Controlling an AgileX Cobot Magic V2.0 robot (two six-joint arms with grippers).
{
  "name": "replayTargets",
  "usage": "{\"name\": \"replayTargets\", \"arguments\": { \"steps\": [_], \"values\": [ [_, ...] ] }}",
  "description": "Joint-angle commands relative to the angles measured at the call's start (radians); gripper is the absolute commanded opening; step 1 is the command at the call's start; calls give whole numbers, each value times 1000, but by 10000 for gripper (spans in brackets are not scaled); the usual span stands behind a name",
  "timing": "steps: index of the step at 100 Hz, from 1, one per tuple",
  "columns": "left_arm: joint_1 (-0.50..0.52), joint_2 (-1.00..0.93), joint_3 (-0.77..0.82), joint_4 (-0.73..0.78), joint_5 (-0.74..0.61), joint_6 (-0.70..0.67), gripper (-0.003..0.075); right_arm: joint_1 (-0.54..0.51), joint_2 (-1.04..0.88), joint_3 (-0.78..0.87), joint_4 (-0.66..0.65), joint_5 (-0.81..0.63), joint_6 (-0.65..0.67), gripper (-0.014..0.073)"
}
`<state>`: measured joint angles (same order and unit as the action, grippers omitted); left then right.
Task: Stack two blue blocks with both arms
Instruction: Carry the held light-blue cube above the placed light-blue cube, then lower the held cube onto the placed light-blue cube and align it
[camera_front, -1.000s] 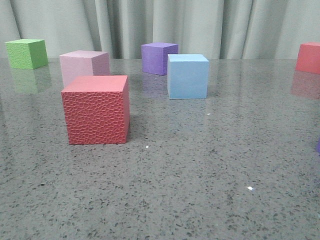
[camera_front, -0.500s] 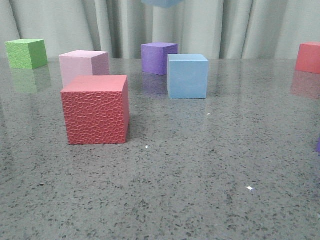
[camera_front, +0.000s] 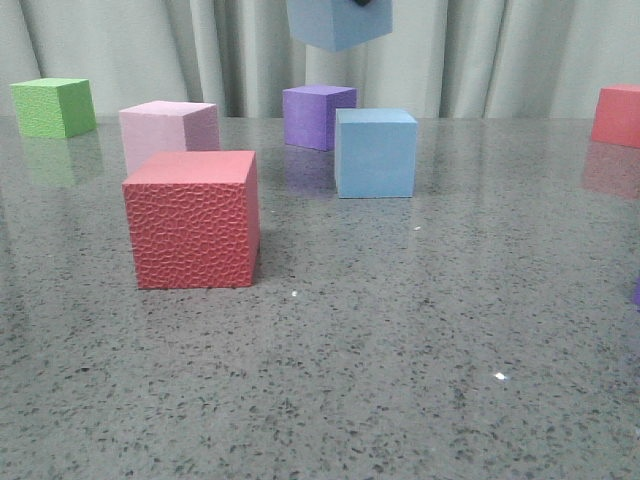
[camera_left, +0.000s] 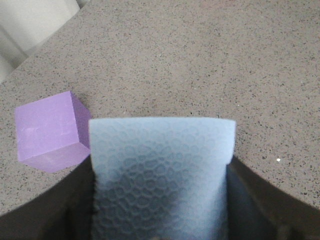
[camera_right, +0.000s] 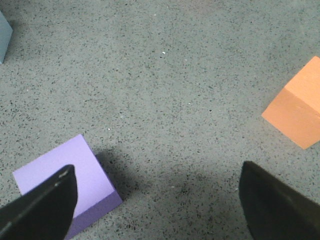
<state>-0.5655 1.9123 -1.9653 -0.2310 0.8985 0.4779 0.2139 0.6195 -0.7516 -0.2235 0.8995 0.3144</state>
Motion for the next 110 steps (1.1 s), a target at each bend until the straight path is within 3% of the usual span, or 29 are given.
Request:
{"name": "replayTargets", "arguments": {
  "steps": [1,14,48,110],
  "values": [
    [-8,-57,-35,-29,-42,1,42,-6,2,-23,-23,-65,-6,647],
    [-8,-57,-35,-31,-35,22,42,-6,2,-23,-23,-65,-6,647],
    [-8,-57,-35,-201,-32,342,42,-6,2,-23,-23,-65,-6,647],
    [-8,-2,-35,-237,89,577,42,-6,2,-23,-23,-64,-6,647]
  ]
}}
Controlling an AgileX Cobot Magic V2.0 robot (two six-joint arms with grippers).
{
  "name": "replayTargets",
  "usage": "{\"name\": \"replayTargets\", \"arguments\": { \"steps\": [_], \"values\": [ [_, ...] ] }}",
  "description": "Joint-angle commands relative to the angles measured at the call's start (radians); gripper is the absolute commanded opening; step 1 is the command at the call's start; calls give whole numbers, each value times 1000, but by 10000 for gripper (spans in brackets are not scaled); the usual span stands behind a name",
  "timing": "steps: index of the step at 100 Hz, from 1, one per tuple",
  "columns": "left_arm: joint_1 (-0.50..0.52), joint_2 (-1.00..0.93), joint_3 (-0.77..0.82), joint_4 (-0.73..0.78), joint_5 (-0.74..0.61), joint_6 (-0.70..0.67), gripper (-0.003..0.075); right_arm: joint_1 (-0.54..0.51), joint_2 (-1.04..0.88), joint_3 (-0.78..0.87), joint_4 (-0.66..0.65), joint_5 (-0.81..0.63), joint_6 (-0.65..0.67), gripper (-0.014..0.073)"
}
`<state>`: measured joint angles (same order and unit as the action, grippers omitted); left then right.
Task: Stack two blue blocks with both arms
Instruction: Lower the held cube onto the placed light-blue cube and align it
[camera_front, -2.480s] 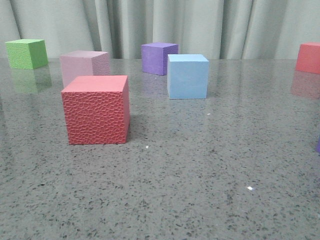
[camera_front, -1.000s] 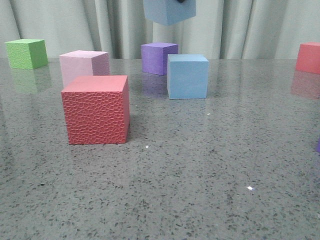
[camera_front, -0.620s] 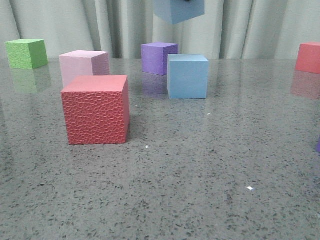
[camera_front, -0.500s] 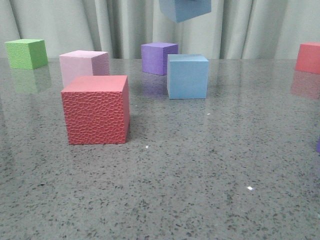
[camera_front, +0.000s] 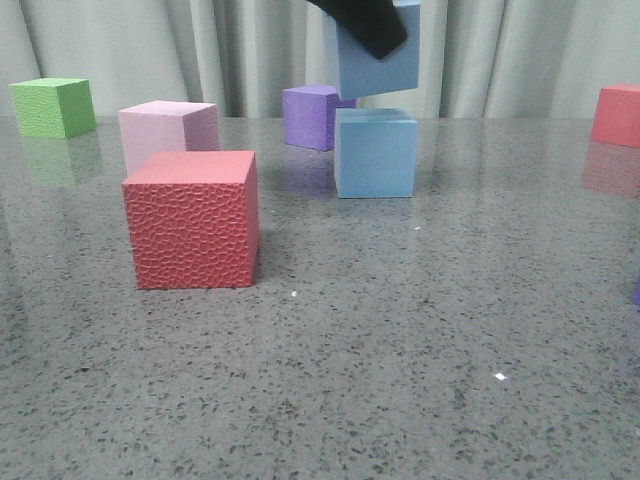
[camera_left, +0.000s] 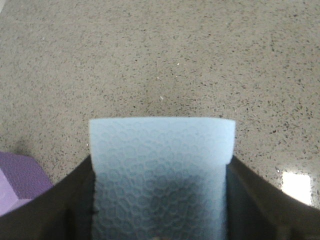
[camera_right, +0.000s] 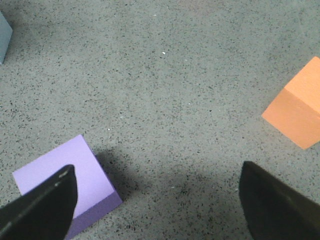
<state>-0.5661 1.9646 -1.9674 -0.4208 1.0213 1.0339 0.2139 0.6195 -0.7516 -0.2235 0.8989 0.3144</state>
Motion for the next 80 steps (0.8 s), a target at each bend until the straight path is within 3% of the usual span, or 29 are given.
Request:
{"name": "replayTargets", "arguments": {
  "steps": [1,80],
  "values": [
    [-7,-54,-33,-48,-34,21,42,-6,2,-23,-23,-63,-6,647],
    [-7,-40,-33,-54,-55,104,42,-6,2,-23,-22,-63,-6,647]
  ]
}}
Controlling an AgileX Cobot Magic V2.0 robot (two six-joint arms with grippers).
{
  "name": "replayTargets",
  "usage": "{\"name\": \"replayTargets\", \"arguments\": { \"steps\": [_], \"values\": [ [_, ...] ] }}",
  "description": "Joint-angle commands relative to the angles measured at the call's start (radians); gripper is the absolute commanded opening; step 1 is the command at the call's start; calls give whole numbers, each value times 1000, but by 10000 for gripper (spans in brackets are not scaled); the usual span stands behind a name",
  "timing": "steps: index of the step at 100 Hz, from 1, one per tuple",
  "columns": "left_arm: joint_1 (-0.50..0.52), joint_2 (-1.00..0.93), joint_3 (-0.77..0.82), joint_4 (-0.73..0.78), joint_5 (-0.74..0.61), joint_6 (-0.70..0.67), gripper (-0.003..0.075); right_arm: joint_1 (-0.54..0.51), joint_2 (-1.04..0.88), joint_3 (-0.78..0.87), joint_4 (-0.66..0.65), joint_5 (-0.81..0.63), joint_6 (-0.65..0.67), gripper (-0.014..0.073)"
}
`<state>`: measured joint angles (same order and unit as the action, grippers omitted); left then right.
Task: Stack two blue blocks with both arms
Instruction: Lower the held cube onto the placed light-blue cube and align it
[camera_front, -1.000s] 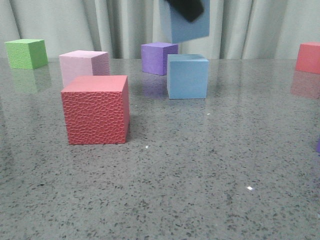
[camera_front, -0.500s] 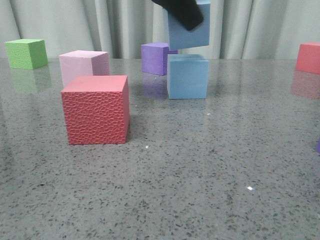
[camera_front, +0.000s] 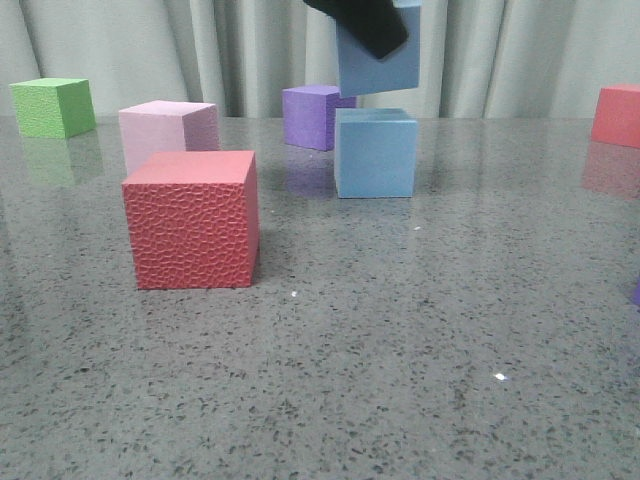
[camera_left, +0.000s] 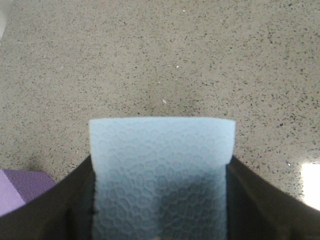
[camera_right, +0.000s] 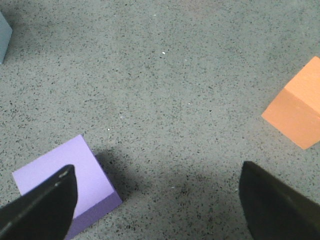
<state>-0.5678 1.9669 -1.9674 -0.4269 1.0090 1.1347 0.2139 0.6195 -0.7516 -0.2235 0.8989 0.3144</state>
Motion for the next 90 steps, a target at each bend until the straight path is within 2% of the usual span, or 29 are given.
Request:
{"name": "replayTargets", "arguments": {
  "steps": [1,90],
  "values": [
    [-5,-42,-33,-48,-43,5,42,-6,2,-23,-22,-63,-6,647],
    [-5,-26,-33,-41,-23,48,42,-6,2,-23,-21,-64,-6,647]
  ]
}}
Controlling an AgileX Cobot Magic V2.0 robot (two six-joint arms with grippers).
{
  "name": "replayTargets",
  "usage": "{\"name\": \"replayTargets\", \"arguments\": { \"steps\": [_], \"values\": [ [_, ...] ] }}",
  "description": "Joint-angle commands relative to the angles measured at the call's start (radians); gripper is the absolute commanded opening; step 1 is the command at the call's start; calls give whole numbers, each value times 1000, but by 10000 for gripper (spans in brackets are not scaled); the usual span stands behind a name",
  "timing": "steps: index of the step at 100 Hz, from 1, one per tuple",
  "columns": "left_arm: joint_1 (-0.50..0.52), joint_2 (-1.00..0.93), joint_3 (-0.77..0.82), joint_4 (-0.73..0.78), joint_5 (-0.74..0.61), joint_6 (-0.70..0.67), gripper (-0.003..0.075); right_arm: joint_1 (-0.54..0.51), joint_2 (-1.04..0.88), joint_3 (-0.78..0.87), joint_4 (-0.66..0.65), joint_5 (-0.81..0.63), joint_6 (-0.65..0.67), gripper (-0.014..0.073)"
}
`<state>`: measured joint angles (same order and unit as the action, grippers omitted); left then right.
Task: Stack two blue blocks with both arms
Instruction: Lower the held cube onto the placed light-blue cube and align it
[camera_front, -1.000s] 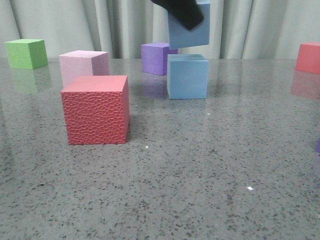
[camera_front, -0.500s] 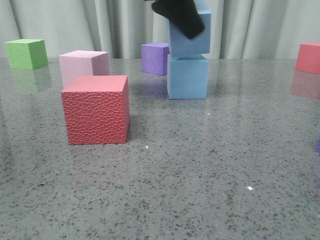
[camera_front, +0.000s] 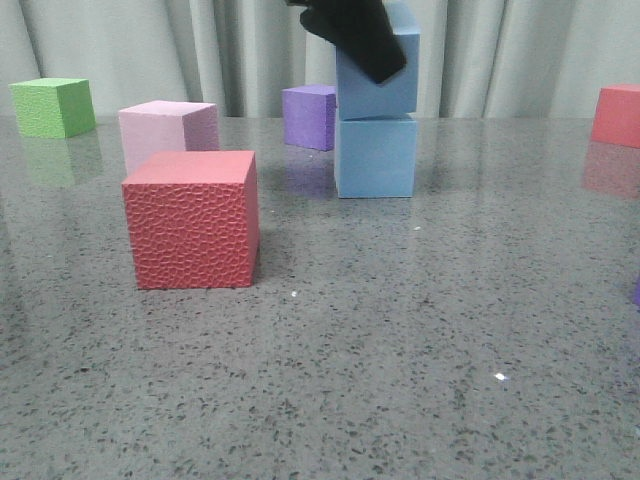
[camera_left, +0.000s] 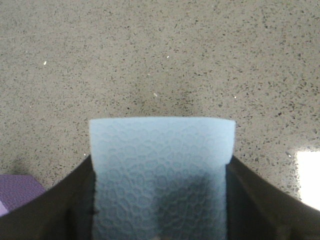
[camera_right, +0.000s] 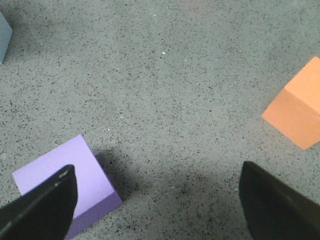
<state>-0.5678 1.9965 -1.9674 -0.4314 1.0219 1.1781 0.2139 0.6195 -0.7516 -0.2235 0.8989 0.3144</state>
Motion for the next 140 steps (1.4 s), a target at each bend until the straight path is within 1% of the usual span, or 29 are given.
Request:
{"name": "replayTargets", "arguments": {
  "steps": [1,30,118,129,140],
  "values": [
    [-5,-56,-33,-34,-36,4,42,-6,2,-23,-21,-64,-6,647],
    [-5,-56,-33,-29,-36,31,42,-6,2,-23,-21,-64,-6,647],
    [-5,-40,-33,-37,-34,32,46,-6,2,-23,-21,-65,-6,647],
    [-5,-40,-33,-37,-24,32,82,-6,2,-23,-21,-65,-6,647],
    [-5,-40,-33,-37,-24,32,155,-6,2,-23,-21,-65,-6,647]
  ]
}}
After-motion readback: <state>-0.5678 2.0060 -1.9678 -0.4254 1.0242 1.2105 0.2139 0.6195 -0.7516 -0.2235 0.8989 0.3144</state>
